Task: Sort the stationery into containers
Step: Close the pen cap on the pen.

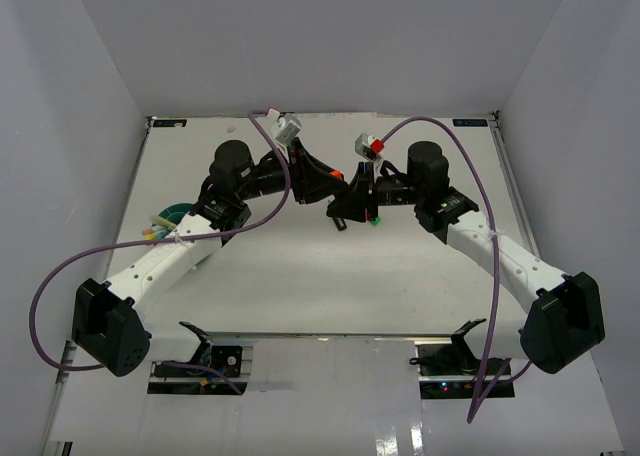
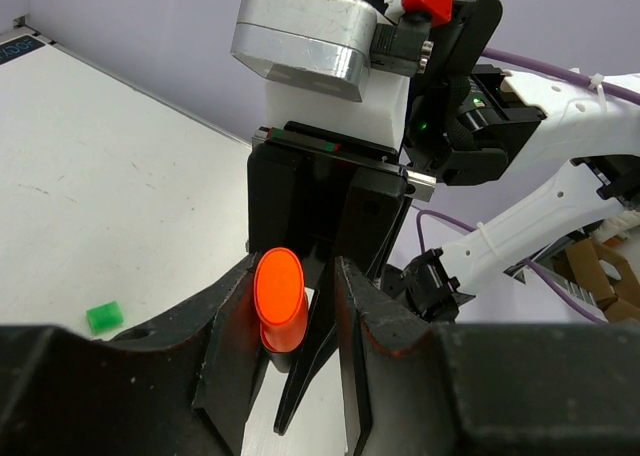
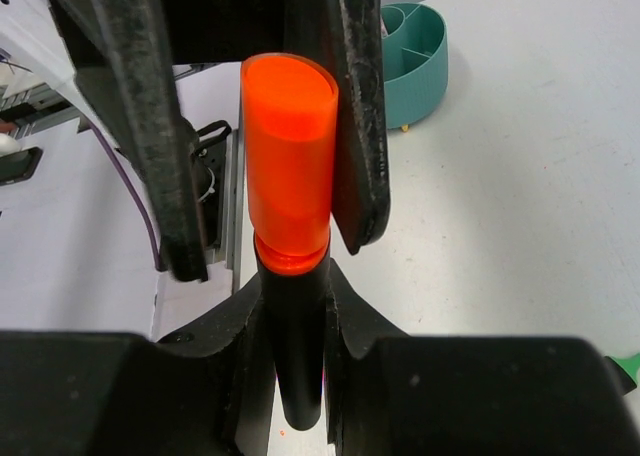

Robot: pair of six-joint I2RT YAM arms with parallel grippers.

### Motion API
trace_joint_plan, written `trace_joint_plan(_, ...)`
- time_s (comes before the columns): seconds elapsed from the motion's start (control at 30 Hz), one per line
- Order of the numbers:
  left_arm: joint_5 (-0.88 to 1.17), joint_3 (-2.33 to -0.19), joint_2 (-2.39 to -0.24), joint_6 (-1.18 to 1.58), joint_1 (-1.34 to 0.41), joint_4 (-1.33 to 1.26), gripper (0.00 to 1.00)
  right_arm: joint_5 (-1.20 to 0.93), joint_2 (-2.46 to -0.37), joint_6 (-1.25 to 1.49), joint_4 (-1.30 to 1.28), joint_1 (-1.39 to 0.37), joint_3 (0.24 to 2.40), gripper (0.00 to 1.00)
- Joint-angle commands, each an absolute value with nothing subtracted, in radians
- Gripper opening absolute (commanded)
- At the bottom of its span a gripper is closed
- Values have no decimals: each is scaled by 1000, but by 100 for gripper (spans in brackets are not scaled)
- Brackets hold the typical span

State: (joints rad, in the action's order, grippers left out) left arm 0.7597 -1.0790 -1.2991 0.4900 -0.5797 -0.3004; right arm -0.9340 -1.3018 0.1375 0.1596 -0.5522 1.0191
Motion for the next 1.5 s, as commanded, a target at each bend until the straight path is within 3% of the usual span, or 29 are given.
trace_joint_plan(0.0, 778, -1085, -1252, 499, -591, -324, 45, -937, -1275, 150, 212, -552, 1029, 8)
trace_joint_plan(0.33, 781, -1094, -1256, 492, -592, -348, 68, -942, -1281, 150, 213, -552, 1022, 8)
trace_joint_plan(0.5, 773, -1109, -1262, 474, -592, -351, 69, -945, -1279, 150, 210, -555, 1017, 8)
trace_joint_plan(0.87, 764, -1132, -1293, 457, -592, -353, 64, -946, -1279, 150, 212, -557, 1012, 8)
trace_joint_plan(1.47, 779, -1135, -1305, 448, -598, -334, 42, -950, -1282, 149, 207, -563, 1022, 8)
